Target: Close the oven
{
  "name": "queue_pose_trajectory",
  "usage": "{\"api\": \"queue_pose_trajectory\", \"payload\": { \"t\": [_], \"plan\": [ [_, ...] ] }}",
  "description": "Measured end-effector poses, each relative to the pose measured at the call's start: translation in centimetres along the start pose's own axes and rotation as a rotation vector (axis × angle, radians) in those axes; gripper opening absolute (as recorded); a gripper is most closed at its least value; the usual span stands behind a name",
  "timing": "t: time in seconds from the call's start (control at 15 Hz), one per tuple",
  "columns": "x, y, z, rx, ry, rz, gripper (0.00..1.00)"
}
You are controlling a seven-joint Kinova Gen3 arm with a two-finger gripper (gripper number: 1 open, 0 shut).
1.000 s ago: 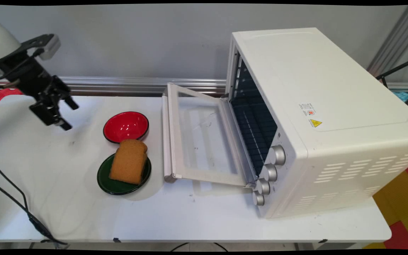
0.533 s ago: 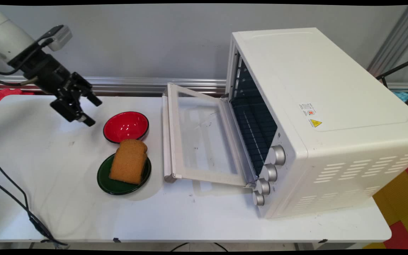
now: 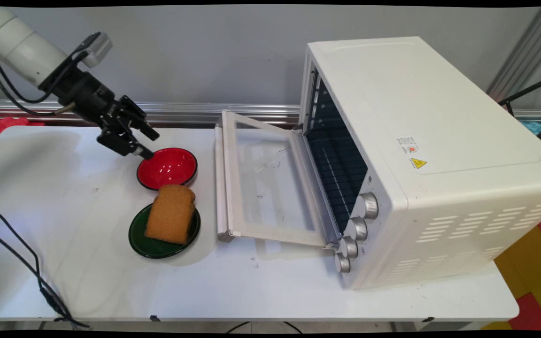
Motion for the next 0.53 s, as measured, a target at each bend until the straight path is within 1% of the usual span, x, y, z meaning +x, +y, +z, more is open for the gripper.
{"api": "queue_pose_trajectory", "payload": {
  "t": [0.27,0.53],
  "plan": [
    [0.0,-0.3,1.0,-0.011,0.021,0.012,0.0],
    [-0.4,-0.6,2.9,-0.022,0.047,0.005,0.0]
  ]
}}
